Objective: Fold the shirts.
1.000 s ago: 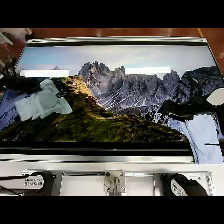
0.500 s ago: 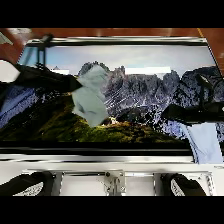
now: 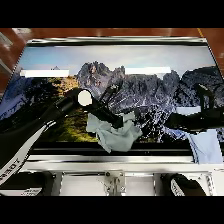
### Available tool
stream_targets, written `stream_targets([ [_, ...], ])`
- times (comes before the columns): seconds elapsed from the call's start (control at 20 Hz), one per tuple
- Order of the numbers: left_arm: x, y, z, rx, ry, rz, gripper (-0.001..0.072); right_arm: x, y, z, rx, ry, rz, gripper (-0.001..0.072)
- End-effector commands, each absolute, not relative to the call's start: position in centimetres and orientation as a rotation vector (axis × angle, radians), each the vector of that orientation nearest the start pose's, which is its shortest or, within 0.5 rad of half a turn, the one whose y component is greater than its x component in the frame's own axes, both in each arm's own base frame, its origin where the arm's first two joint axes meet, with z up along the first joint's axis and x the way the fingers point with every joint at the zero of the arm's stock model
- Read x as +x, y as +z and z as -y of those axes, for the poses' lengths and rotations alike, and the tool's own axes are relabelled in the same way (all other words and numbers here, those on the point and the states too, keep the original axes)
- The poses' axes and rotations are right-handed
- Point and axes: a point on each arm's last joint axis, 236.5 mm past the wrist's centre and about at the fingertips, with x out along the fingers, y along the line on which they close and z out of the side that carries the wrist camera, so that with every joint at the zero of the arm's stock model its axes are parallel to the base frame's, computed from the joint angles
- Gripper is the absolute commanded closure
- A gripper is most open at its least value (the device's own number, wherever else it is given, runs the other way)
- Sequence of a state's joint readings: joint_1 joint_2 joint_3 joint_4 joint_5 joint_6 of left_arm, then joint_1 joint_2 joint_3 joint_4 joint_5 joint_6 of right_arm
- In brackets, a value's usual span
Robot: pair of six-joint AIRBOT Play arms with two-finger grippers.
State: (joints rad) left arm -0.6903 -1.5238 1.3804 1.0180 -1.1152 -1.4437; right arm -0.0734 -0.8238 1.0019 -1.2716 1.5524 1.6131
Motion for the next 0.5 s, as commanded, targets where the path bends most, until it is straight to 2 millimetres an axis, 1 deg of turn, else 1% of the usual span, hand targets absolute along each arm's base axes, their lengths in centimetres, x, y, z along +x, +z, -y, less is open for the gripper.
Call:
stream_targets([
  [0.0, 29.6, 1.3, 34.4, -0.031, -0.887, -1.419, -0.0007, 25.4, 6.1, -5.6, 0.337, 0.154, -1.379, 0.0038],
  [0.1, 32.4, 3.0, 28.9, -0.103, -0.803, -1.449, -0.0007, 26.8, 4.2, -6.5, 0.381, 0.182, -1.389, 0.0038],
  [0.15, 33.4, 3.8, 25.5, -0.149, -0.749, -1.467, -0.0007, 27.7, 3.2, -6.9, 0.408, 0.19, -1.393, 0.0038],
  [0.2, 34.0, 4.3, 22.1, -0.2, -0.694, -1.486, -0.0007, 28.4, 2.2, -7.3, 0.433, 0.198, -1.401, 0.0038],
  [0.25, 34.2, 4.4, 19.2, -0.25, -0.641, -1.501, -0.0007, 29.0, 1.3, -7.7, 0.446, 0.218, -1.415, 0.0039],
  [0.3, 33.9, 4.0, 16.6, -0.305, -0.586, -1.519, -0.0007, 29.4, 0.5, -8.2, 0.462, 0.242, -1.429, 0.0038],
  [0.35, 33.1, 3.1, 14.7, -0.353, -0.54, -1.543, -0.0007, 29.8, -0.3, -8.8, 0.481, 0.266, -1.449, 0.0038],
  [0.4, 31.8, 1.7, 13.3, -0.405, -0.499, -1.579, -0.0007, 30.0, -1.1, -9.3, 0.5, 0.287, -1.47, 0.0038],
  [0.45, 30.3, 0.4, 13.0, -0.457, -0.485, -1.615, -0.0008, 30.2, -1.9, -9.5, 0.509, 0.299, -1.487, 0.0039],
])
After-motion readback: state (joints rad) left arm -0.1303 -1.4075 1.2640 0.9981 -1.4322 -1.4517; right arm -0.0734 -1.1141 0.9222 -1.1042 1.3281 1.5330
